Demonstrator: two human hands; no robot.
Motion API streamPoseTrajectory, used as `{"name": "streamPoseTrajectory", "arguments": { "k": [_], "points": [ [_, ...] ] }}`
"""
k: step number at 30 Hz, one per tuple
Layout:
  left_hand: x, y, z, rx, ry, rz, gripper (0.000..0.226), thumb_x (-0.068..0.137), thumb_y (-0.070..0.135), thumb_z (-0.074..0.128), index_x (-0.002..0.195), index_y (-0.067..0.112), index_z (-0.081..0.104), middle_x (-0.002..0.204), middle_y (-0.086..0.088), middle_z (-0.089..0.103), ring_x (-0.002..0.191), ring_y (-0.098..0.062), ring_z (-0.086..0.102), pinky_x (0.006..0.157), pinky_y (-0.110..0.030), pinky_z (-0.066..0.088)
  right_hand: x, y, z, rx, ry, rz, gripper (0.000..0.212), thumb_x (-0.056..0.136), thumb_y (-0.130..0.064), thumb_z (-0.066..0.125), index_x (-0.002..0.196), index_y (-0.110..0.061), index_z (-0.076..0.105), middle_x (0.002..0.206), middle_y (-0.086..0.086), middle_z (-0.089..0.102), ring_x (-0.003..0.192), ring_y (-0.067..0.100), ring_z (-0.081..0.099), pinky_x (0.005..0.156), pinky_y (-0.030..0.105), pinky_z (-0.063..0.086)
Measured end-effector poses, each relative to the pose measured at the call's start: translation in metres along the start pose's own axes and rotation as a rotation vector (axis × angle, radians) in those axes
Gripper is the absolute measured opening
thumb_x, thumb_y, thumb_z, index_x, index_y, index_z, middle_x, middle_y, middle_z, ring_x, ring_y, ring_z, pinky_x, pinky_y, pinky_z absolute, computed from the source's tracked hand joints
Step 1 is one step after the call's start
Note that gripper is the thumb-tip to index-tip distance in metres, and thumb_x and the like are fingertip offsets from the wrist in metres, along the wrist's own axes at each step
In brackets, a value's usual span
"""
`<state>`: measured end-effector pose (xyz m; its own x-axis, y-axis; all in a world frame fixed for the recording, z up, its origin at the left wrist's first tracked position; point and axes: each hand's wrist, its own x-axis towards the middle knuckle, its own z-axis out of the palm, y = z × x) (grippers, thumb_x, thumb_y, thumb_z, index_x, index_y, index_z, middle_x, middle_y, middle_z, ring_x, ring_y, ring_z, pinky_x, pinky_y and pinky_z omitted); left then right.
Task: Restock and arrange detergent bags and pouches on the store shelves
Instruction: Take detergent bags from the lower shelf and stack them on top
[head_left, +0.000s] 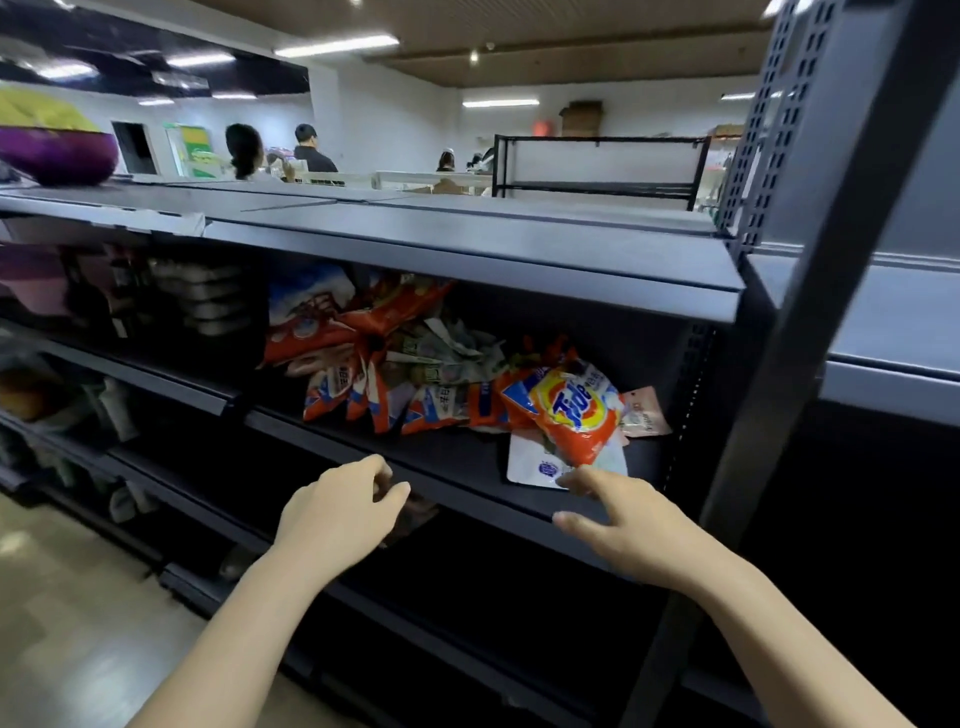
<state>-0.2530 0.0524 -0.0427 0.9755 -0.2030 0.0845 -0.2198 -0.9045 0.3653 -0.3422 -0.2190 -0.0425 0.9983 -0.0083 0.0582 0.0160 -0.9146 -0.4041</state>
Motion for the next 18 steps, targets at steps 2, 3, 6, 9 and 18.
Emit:
{"name": "streamPoseTrajectory", "arguments": {
  "k": [2,3,6,9,18],
  "points": [
    [0.020,-0.011,0.002,-0.005,-0.017,0.002,0.029,0.092,0.056,0.042,0.109,0.035,0.051,0.103,0.016,0.061,0.085,-0.008,0.060,0.071,-0.029,0.052,0.021,0.000,0.006,0.006,-0.007,0.040,0.047,0.090,-0.053,0.051,0.131,-0.032,0.045,0.138,-0.014,0.049,0.124,0.009,0.048,0.100,0.033,0.043],
    [0.030,-0.016,0.004,-0.009,-0.021,0.003,0.028,0.092,0.057,0.042,0.109,0.036,0.050,0.103,0.017,0.060,0.085,-0.007,0.059,0.070,-0.028,0.052,0.029,0.001,0.009,0.020,-0.012,0.063,0.047,0.090,-0.052,0.052,0.132,-0.032,0.046,0.138,-0.013,0.050,0.124,0.009,0.048,0.100,0.033,0.043],
    [0.059,-0.026,0.005,-0.030,-0.042,0.020,0.024,0.091,0.058,0.042,0.104,0.039,0.048,0.095,0.021,0.058,0.079,-0.003,0.057,0.063,-0.024,0.050,0.046,0.005,0.013,0.062,-0.011,0.121,0.046,0.091,-0.047,0.054,0.133,-0.029,0.047,0.136,-0.010,0.052,0.123,0.009,0.048,0.099,0.027,0.041],
    [0.090,-0.030,0.002,-0.065,-0.068,0.039,0.023,0.091,0.058,0.042,0.104,0.040,0.047,0.092,0.022,0.057,0.078,-0.002,0.057,0.064,-0.025,0.051,0.059,0.008,0.014,0.069,0.007,0.182,0.046,0.091,-0.046,0.054,0.133,-0.028,0.048,0.136,-0.011,0.052,0.123,0.010,0.048,0.100,0.029,0.041],
    [0.174,-0.035,-0.003,0.005,0.012,0.100,0.052,0.093,0.054,0.041,0.134,0.022,0.045,0.127,-0.004,0.056,0.106,-0.027,0.057,0.072,-0.032,0.043,0.111,0.004,0.029,0.069,0.118,0.408,0.038,0.089,-0.047,0.054,0.122,-0.028,0.053,0.115,-0.006,0.061,0.099,0.015,0.057,0.076,0.028,0.044]
  ]
}}
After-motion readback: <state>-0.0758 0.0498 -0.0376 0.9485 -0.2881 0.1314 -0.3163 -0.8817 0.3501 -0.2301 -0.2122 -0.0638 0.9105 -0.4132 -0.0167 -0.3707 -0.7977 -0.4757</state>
